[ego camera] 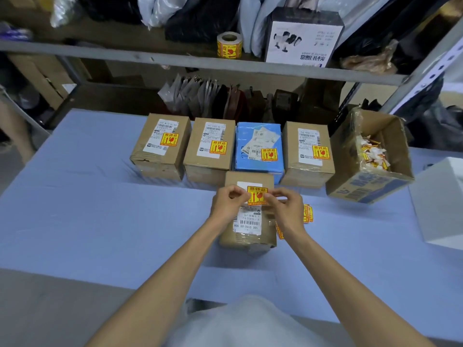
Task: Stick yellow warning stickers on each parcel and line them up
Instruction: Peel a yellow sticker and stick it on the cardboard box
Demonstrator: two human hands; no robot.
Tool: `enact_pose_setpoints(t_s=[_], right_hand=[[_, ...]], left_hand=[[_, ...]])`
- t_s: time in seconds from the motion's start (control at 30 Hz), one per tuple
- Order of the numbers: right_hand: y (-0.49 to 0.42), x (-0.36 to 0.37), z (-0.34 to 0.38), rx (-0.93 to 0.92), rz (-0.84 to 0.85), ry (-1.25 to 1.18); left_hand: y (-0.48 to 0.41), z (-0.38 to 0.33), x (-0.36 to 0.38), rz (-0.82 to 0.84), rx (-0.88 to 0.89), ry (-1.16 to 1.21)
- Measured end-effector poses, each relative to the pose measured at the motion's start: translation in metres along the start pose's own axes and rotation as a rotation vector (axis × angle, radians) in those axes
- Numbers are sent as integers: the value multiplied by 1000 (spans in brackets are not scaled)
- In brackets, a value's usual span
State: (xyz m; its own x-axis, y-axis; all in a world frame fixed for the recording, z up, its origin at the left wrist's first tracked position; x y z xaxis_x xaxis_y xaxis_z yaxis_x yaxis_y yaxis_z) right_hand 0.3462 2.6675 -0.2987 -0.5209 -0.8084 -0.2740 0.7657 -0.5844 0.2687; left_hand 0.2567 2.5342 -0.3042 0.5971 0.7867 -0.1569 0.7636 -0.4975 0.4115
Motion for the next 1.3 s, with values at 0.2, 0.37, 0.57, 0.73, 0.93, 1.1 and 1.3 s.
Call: enact_pose_setpoints(t_s=[0.2,0.37,0.57,0.73,0.93,1.1,1.3], right_hand=[[15,-8,-9,26,81,-25],[24,-12,-17,6,64,47],[27,-18,-21,23,109,97],[24,-13,-15,31,114,144],[19,-10,-17,53,94,220],[17,-8,-20,63,83,263],[14,-6,-21,57,75,321]], left_hand=[[13,14,5,11,-60,-84],[20,16,11,-17,-46,-188],[26,19,13,-43,-18,-264],[27,20,14,-70,-4,-346],[25,18,15,-66,-5,-405],[25,18,15,-75,-16,-431],[24,15,18,-81,-55,-486]])
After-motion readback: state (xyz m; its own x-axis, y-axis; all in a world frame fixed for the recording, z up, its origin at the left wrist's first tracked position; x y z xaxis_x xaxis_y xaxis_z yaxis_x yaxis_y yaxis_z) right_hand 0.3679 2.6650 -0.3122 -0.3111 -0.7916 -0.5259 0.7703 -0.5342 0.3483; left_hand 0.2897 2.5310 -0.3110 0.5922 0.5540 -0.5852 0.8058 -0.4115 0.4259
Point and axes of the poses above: each hand's wrist, its own y-axis away from the middle knuckle, its own x-axis out of the palm, z = x × y, the point moved 3 cm from there along -y, towards the middle knuckle, and after that the axes turned 9 degrees about z, right-handed, at the moved point
